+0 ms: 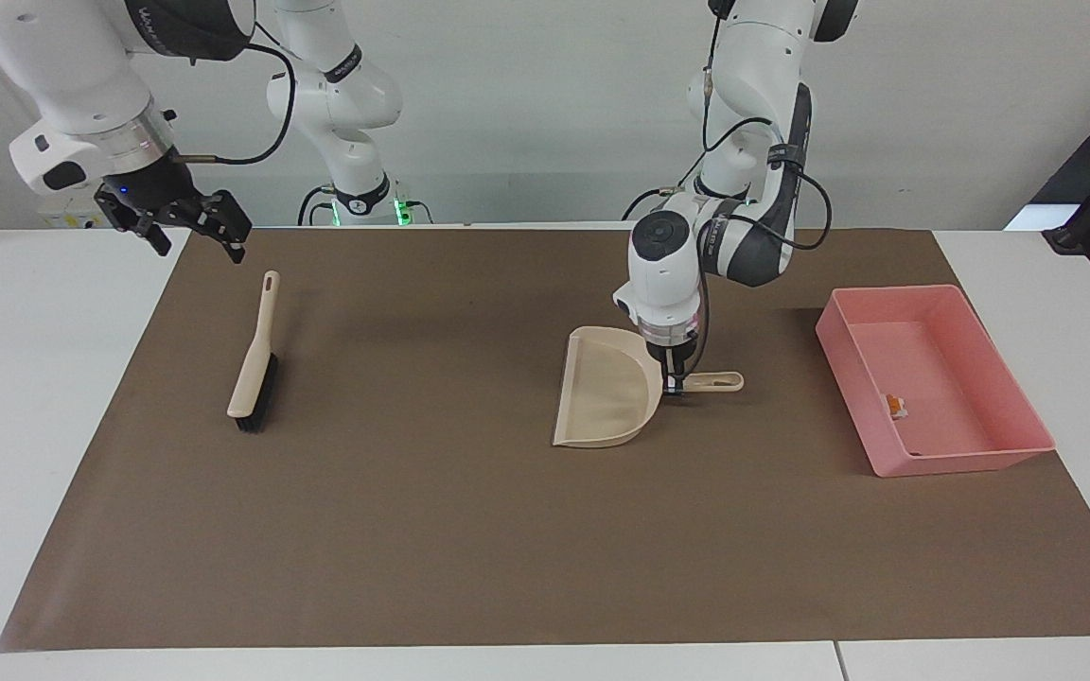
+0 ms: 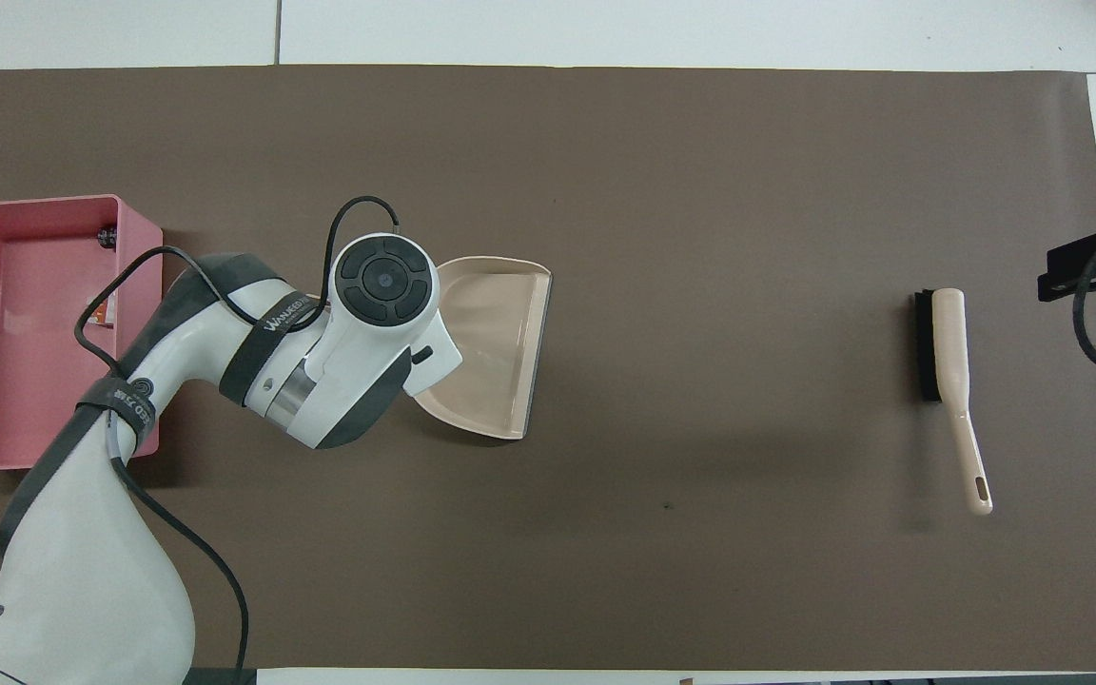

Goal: Clean e-waste and dump in bin
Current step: 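Lower the dustpan onto the table and release it with the left gripper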

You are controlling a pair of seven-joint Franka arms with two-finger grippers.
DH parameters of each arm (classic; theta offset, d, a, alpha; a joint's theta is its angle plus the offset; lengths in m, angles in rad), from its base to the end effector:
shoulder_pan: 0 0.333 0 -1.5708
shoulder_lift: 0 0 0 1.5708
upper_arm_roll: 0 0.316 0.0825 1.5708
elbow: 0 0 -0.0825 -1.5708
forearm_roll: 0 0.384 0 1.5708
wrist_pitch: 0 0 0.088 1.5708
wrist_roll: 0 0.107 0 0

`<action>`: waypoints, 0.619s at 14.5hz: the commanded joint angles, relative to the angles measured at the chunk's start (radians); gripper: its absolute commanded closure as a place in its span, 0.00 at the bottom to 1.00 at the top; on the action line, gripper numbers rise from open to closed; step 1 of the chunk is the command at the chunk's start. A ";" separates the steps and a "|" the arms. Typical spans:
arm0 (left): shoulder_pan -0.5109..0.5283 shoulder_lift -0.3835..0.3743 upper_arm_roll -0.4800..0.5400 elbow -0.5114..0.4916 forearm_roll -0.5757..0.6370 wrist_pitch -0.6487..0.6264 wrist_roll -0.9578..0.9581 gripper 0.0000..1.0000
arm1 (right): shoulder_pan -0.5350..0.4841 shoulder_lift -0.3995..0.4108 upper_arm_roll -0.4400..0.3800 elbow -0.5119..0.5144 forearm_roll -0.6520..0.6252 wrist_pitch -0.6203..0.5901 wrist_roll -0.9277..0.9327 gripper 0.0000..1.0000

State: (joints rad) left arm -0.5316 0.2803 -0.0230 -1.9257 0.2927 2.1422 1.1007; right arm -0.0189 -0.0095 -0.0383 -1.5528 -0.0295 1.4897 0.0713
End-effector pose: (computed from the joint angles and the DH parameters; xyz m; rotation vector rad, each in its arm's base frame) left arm 0.5226 -0.3086 0.3414 -1.7949 2.3124 0.1819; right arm 0.5421 -0.0345 0.6313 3.1044 -0.2022 -0.0831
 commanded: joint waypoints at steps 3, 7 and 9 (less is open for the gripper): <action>-0.028 -0.003 0.018 -0.006 -0.015 0.028 -0.025 0.75 | 0.013 0.003 0.011 0.026 -0.006 -0.031 0.028 0.00; -0.014 -0.039 0.018 0.008 -0.017 -0.037 -0.025 0.01 | 0.011 0.000 0.017 0.014 -0.007 -0.006 0.033 0.00; 0.013 -0.076 0.021 0.008 -0.023 -0.045 -0.025 0.01 | 0.011 0.000 0.017 0.013 -0.007 -0.006 0.032 0.00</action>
State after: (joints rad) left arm -0.5401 0.2589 -0.0073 -1.9118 0.2918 2.1278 1.0764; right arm -0.0046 -0.0093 -0.0301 -1.5394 -0.0292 1.4758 0.0801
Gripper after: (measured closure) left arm 0.163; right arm 0.000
